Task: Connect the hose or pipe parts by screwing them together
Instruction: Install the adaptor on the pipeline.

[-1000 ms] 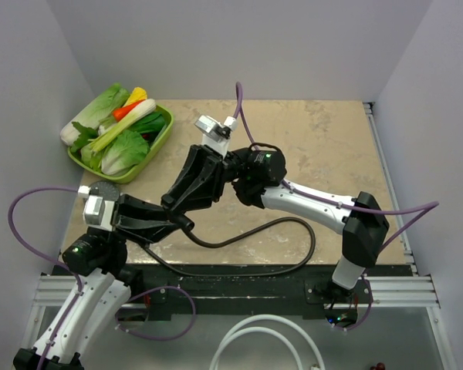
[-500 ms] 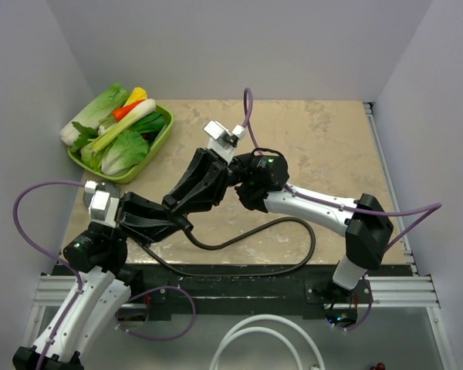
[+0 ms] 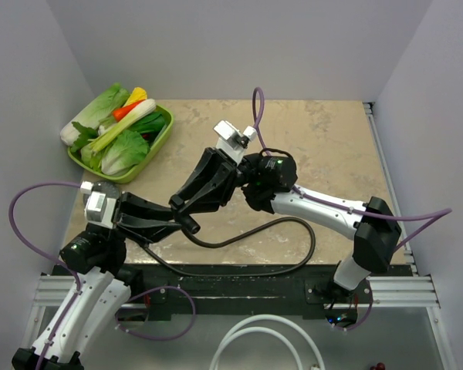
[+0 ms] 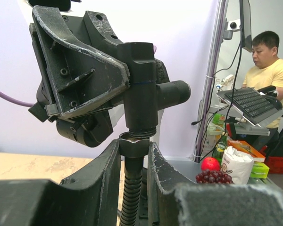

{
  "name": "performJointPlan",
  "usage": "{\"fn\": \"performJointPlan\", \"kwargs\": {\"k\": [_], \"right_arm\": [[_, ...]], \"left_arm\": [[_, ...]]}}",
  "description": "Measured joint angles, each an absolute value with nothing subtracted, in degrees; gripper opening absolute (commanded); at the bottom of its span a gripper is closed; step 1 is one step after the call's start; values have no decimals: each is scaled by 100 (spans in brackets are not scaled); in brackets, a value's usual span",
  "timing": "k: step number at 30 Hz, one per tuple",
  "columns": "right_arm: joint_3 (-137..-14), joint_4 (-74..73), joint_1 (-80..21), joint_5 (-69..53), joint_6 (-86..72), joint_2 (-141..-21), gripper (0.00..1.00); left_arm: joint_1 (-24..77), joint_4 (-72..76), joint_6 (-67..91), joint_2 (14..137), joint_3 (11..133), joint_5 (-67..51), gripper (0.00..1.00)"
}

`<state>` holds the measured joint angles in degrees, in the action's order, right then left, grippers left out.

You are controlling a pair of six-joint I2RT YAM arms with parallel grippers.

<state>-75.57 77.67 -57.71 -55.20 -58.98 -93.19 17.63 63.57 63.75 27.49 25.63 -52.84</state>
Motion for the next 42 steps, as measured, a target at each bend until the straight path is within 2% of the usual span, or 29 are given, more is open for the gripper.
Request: {"fn": "performJointPlan", "kwargs": {"k": [29,42], "right_arm": [[-7338,7937,-5776,-5358,-5623,-9290,0],[-6993,7970,-5774,-5349,-5030,-9043,0]], "left_arm": [[1752,6198,6549,2749,2659,-5369,0],[1734,6045,6386,2786,2703,-5537,0]]}}
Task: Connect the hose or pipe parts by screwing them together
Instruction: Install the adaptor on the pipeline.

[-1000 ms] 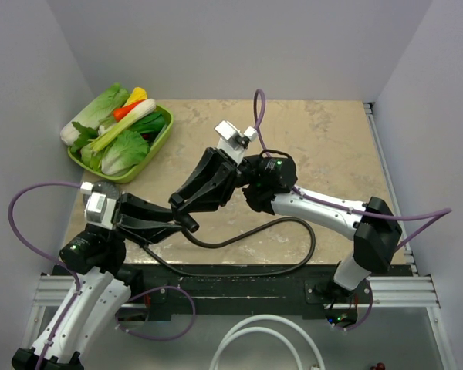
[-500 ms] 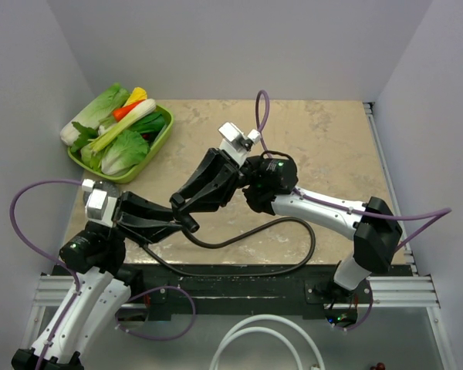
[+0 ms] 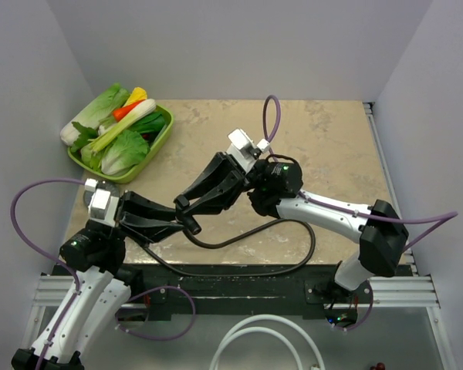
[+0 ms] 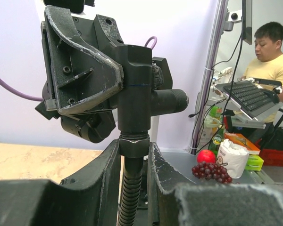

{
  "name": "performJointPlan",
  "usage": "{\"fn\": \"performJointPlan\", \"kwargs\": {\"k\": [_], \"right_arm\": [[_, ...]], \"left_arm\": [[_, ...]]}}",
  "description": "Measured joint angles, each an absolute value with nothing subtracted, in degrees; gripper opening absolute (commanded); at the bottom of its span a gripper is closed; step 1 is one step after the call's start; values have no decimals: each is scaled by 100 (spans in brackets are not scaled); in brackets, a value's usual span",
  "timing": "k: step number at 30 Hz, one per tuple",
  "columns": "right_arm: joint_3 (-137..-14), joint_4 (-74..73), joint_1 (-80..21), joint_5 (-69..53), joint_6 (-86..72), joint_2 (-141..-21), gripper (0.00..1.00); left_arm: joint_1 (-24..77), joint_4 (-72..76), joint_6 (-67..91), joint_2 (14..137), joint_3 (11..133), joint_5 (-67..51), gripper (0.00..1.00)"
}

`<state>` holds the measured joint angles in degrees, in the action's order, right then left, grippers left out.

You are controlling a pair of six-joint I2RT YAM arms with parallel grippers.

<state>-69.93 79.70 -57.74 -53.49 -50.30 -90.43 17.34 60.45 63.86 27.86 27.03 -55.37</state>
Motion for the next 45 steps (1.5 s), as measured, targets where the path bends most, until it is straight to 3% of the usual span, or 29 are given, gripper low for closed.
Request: {"fn": "performJointPlan", "kwargs": {"k": [13,22,45], "right_arm": [[-6613,7905,-5769,-5172,-4578,-8803,0],[-6318,5876,-5808,-4591,-2954,-7900,0],[-5850,4709,-5951,-2764,-2438,-7323,0]], "left_arm": [[1726,5837,5850,2797,2716,-5677,0],[1726,5645,5498,2923,2757,-5546,0],[1686,4790,4947,2993,2757,-5122,0]]}}
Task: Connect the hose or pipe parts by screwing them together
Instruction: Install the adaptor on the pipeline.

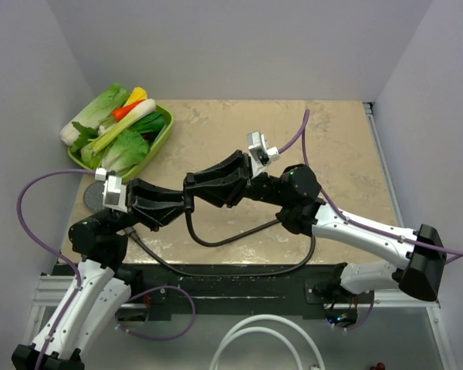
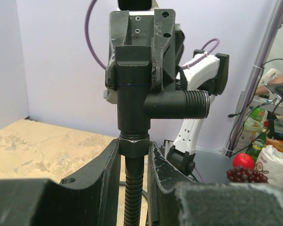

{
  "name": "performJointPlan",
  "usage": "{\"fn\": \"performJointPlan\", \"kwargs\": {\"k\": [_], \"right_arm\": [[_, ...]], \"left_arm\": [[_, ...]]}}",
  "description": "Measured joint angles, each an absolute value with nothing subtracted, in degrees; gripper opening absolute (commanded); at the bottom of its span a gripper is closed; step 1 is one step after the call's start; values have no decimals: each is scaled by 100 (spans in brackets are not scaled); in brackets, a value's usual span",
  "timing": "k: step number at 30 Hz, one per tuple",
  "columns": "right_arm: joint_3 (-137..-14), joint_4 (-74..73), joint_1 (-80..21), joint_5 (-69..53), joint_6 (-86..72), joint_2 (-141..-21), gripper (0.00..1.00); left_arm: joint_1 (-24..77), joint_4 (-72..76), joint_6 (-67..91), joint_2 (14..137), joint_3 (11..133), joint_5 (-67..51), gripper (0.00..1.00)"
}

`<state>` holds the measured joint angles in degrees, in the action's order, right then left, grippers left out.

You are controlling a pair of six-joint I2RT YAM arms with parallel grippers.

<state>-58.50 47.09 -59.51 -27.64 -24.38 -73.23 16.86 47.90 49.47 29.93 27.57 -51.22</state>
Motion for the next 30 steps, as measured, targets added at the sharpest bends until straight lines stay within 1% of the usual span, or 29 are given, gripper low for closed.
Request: {"fn": "performJointPlan", "kwargs": {"k": [6,16,21,30], "right_arm": [[-5701,4230,-6119,-1885,-2373,-7076,0],[-5800,3664,-6785,-47,-1835,-6963,0],[-6213,3129,-7199,945,-1555,-7074,0],[-7426,1920,-7883,3109,-1315,-7675,0]], "left_arm": [[1688,4471,4737,3028,2757,-4967,0],[1686,4110,4477,3024,2788,-4630,0],[1669,4082,4366,3015,2818,-4447,0],[1612,3778,4018,2976,2888,-3979,0]]}}
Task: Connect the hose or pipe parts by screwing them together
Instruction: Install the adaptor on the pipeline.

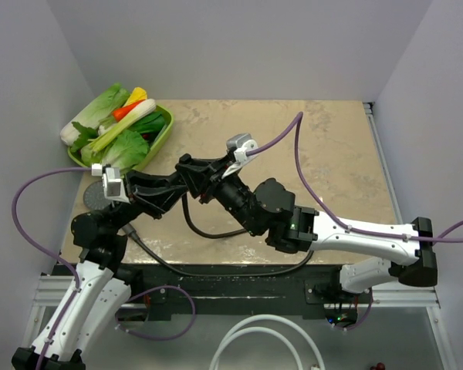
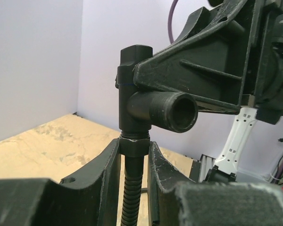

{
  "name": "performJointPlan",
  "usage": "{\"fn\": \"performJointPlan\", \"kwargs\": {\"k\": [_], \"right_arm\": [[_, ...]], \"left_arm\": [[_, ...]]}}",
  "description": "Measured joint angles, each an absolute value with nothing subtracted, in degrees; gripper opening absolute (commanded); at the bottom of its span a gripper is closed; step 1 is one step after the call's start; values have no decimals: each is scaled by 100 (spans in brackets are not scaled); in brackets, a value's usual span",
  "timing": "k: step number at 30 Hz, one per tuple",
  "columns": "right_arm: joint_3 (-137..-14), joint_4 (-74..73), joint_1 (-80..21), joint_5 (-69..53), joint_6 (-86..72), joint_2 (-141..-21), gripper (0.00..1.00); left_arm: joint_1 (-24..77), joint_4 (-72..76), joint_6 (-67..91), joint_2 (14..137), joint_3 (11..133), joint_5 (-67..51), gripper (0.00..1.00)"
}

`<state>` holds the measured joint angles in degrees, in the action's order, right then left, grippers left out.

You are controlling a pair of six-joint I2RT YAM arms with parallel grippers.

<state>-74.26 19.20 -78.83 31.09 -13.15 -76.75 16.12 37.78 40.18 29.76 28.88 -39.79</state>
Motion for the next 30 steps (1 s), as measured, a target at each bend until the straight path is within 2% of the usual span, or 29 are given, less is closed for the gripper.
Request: {"fn": "performJointPlan", "kwargs": {"k": [10,21,25,30], "right_arm": [[-8377,521,-8217,4877,-1806,-8267,0],[-8860,-158,-8346,5522,-2117,-8586,22],[-8923,-244,-8355,5559,-2239,-8604,42],[-8930,-884,-8897,4954,-2545,-8827,52]], "left_arm": [[1614,3024,3527,2976,2888,-3820,0],[1614,2762,3347,2976,2888,-3758,0],[1614,2762,3352,2954,2888,-3734,0],[1476,3087,3474,3006,2934,-2753,0]]}}
